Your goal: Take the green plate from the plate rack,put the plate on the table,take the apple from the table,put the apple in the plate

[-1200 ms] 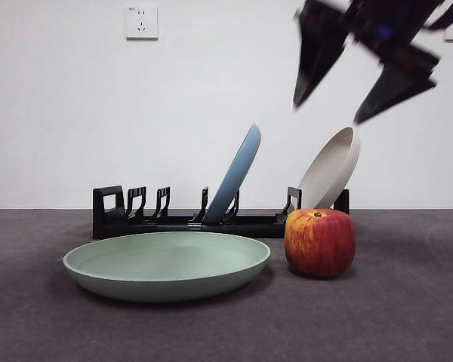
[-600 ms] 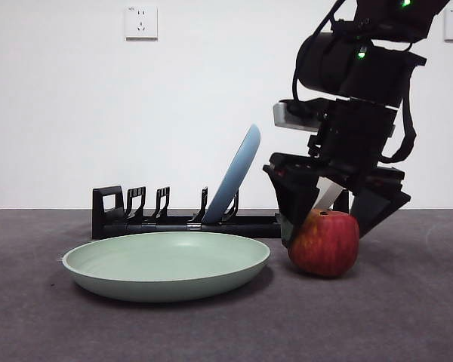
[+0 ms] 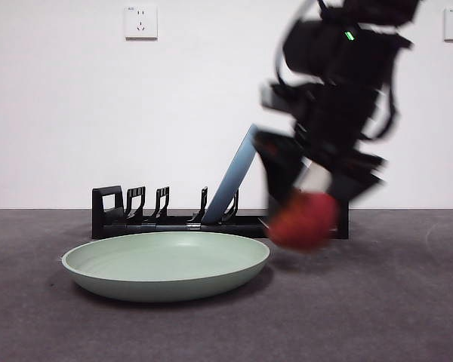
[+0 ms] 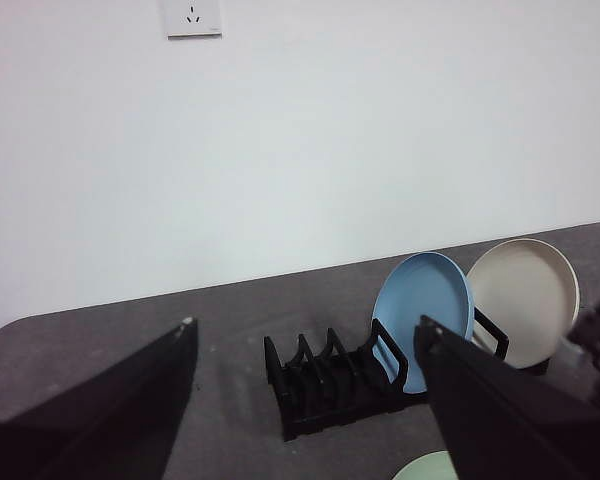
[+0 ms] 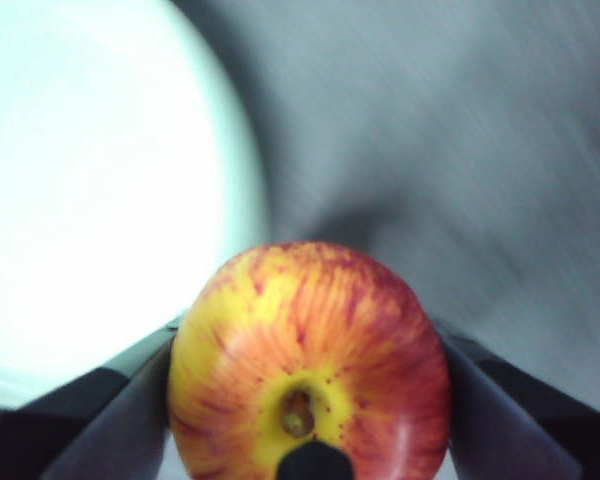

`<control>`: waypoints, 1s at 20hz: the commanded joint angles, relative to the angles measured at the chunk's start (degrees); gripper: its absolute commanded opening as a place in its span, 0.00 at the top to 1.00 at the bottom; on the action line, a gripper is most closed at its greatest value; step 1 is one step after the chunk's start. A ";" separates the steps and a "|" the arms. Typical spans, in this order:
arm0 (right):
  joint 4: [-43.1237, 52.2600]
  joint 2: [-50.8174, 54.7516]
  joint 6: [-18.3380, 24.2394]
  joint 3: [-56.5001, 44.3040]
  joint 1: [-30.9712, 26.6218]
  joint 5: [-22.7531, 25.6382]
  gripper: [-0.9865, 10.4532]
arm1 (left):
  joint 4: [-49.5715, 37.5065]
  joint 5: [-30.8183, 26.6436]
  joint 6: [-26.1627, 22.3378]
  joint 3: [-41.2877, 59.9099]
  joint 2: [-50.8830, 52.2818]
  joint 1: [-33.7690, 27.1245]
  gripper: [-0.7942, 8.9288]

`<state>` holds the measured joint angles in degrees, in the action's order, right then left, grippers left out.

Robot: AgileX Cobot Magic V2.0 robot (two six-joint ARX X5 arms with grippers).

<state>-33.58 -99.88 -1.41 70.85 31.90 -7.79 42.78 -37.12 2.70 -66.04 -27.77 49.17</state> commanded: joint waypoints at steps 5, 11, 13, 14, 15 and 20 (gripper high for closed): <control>2.12 -2.01 -2.19 11.30 8.74 -1.03 0.92 | 0.33 -0.17 0.76 0.17 0.15 -0.13 0.54; 1.51 -11.58 -2.14 13.79 12.15 -0.81 0.92 | 1.60 -0.13 0.87 0.17 0.15 -0.13 0.54; 0.83 -13.88 -2.12 13.79 12.81 -0.70 0.92 | 2.34 -0.13 1.88 0.17 0.15 -0.13 0.54; 0.70 -14.75 -2.12 13.79 13.03 -0.70 0.92 | 2.67 -0.15 1.90 0.17 0.15 -0.13 0.54; 0.26 -15.41 -2.10 13.79 13.20 -0.68 0.92 | 2.89 -0.20 1.90 0.17 0.15 -0.13 0.54; -1.75 -17.14 -1.77 13.79 13.73 2.86 0.92 | 3.54 -0.17 1.90 0.17 0.15 -0.13 0.54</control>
<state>-34.54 -115.15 -3.20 84.88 45.43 -6.13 46.41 -37.12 4.14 -66.04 -27.77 49.17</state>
